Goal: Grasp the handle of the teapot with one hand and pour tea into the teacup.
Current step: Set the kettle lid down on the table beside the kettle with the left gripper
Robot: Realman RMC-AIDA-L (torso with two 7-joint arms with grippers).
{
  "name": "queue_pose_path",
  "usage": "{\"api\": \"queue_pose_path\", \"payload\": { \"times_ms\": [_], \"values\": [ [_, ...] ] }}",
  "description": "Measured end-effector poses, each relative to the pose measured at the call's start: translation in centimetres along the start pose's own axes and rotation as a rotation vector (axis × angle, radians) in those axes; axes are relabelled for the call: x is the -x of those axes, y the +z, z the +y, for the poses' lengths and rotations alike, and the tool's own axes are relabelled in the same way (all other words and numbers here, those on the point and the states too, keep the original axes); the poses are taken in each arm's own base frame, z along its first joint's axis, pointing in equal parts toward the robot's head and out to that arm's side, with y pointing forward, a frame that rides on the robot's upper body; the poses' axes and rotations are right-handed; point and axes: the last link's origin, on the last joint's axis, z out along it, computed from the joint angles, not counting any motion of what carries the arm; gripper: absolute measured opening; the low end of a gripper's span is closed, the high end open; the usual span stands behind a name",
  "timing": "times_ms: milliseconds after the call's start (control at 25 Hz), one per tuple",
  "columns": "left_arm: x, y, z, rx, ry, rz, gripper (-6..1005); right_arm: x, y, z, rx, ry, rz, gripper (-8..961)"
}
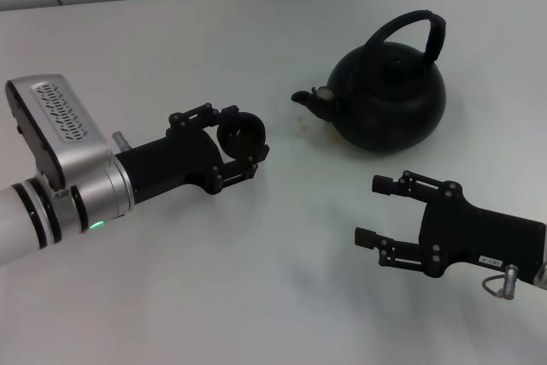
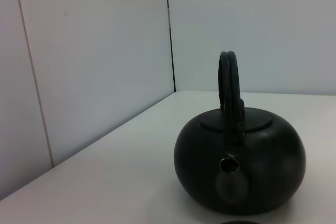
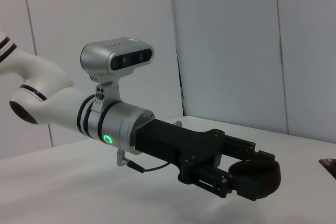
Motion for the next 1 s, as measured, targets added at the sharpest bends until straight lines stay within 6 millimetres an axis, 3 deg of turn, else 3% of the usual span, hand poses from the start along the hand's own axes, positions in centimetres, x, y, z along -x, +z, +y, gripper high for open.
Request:
{"api": "queue_pose_path", "payload": {
  "times_ms": [1000],
  "values": [
    [1.8, 0.6, 0.7, -0.064, -0.002, -0.09, 701, 0.0, 0.1, 0.1, 0.004, 0.0, 0.0, 776]
  ]
}}
